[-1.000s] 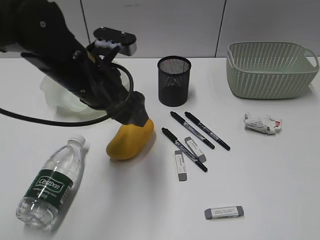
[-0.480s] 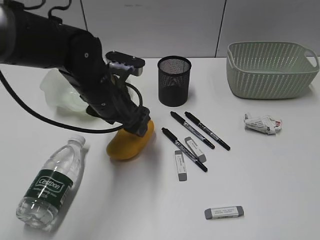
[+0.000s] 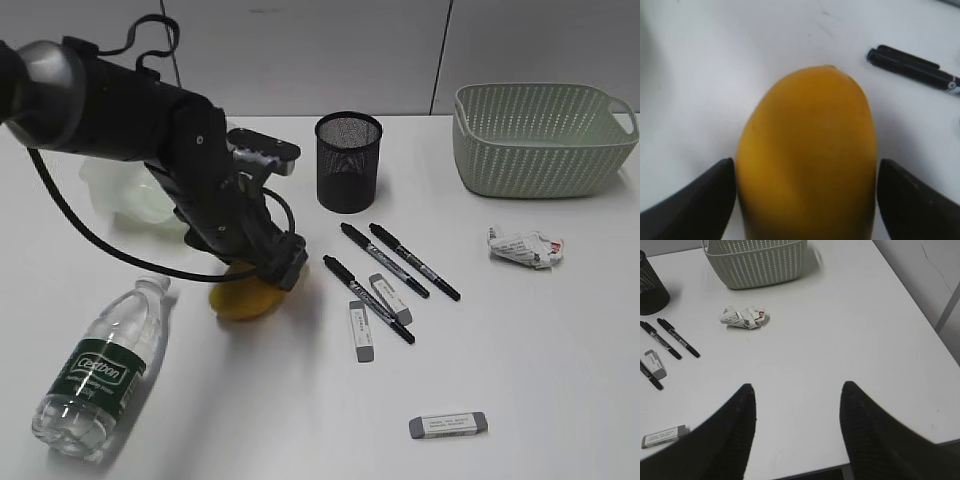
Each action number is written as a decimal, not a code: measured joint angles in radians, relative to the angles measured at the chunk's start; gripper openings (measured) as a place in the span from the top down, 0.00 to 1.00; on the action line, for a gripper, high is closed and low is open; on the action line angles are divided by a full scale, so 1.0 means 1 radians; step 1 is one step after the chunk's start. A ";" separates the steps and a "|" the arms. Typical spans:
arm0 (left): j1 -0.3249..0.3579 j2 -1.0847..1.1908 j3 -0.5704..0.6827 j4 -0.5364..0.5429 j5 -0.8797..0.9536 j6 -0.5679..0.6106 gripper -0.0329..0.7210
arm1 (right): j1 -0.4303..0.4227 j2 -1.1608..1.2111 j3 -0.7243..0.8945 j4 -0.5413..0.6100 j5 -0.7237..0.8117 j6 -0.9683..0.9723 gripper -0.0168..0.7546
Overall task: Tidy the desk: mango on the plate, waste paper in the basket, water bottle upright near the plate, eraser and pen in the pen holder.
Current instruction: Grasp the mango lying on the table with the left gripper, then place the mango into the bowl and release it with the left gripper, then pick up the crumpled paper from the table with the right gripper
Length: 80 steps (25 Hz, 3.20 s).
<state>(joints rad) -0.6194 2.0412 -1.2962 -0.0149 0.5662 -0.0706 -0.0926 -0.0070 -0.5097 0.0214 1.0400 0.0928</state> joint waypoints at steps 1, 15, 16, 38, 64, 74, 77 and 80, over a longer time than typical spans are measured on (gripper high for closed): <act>0.000 0.005 0.000 0.000 0.002 0.000 0.09 | 0.000 0.000 0.000 0.000 0.000 0.000 0.41; 0.027 -0.218 0.001 0.015 -0.068 -0.002 0.18 | 0.000 0.000 0.000 0.000 0.000 0.000 0.41; 0.054 -0.255 0.000 0.015 -0.113 -0.002 0.18 | 0.000 0.000 0.000 0.000 0.000 0.000 0.41; 0.348 0.124 -0.170 0.032 -0.342 -0.002 0.18 | 0.000 0.000 0.000 0.000 0.000 0.000 0.41; 0.348 -0.772 0.347 0.064 -0.080 -0.002 0.33 | 0.000 0.000 0.000 0.000 0.000 0.000 0.41; 0.348 -1.600 0.581 0.078 0.358 -0.002 0.34 | 0.000 0.000 0.000 0.000 0.000 0.000 0.41; 0.348 -1.759 0.630 0.081 0.425 -0.002 0.34 | 0.000 0.000 0.000 0.000 0.000 0.000 0.41; 0.348 -1.897 0.695 0.082 0.477 -0.002 0.35 | 0.000 0.000 0.000 0.001 0.000 0.000 0.41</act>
<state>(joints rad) -0.2719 0.1440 -0.6009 0.0674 1.0436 -0.0724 -0.0926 -0.0070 -0.5097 0.0224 1.0400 0.0928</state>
